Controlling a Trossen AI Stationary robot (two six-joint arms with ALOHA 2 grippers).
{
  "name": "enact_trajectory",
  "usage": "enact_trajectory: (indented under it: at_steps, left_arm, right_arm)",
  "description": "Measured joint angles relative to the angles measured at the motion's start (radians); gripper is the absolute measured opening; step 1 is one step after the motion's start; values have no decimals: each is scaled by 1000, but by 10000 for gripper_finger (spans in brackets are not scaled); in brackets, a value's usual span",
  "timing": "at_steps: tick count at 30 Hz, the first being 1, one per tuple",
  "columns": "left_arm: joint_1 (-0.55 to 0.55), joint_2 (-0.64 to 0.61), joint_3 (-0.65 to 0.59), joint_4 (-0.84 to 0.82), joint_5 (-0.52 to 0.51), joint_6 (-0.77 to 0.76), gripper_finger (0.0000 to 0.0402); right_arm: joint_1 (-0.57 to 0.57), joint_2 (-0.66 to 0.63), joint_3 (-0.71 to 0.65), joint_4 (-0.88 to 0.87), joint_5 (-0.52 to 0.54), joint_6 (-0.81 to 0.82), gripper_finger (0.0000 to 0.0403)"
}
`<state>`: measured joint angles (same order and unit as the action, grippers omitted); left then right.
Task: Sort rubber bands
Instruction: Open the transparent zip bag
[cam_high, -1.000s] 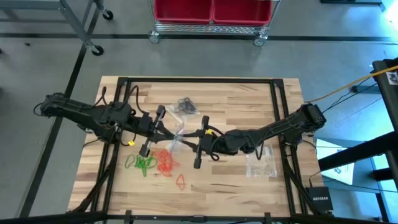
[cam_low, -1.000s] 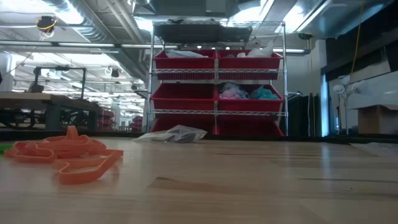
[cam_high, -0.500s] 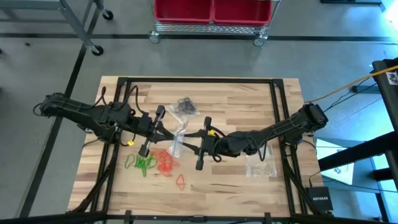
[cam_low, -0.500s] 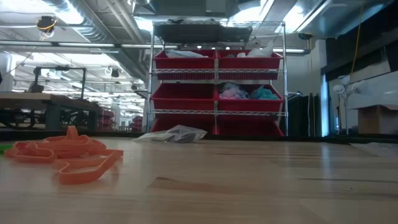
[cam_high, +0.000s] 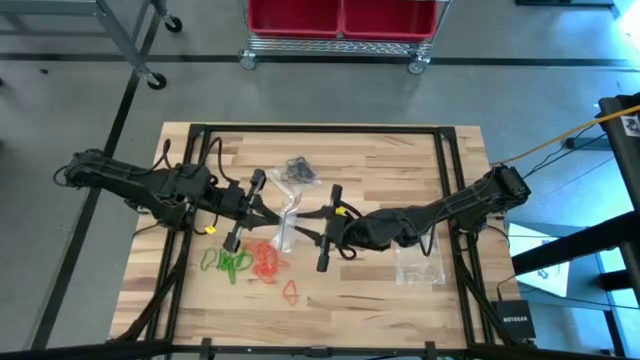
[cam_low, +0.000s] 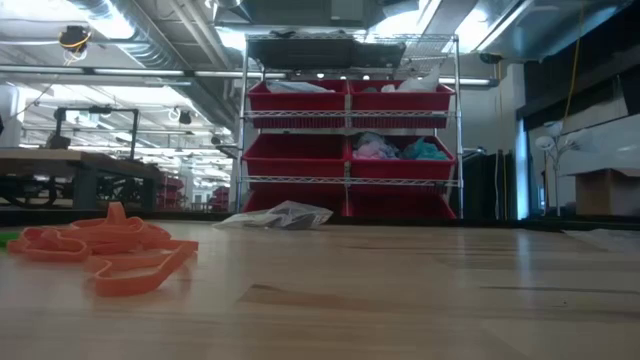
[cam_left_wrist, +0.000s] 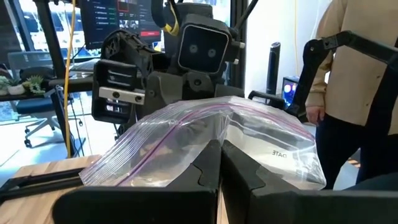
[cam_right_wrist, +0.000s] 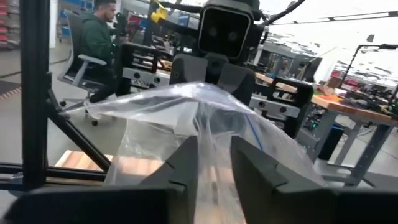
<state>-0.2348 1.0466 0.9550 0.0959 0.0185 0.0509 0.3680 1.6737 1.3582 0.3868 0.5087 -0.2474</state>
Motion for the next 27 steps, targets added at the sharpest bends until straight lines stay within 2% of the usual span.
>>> enact_trajectory:
  at_steps: [6,13,21,27]
  left_arm:
    - [0,0,0,0,0,-3,0]
    - [-2,-13,0,-93,-60,-17,0]
    - [-12,-58,0,-209,-93,-42,0]
    - [-21,-91,0,-285,-122,-53,0]
  right_arm:
    - [-2,0,0,-1,-18,-13,7]
    - [31,-5,1,-111,70,-11,1]
    - [64,-7,1,-270,130,136,0]
    - [87,-7,1,-336,170,179,0]
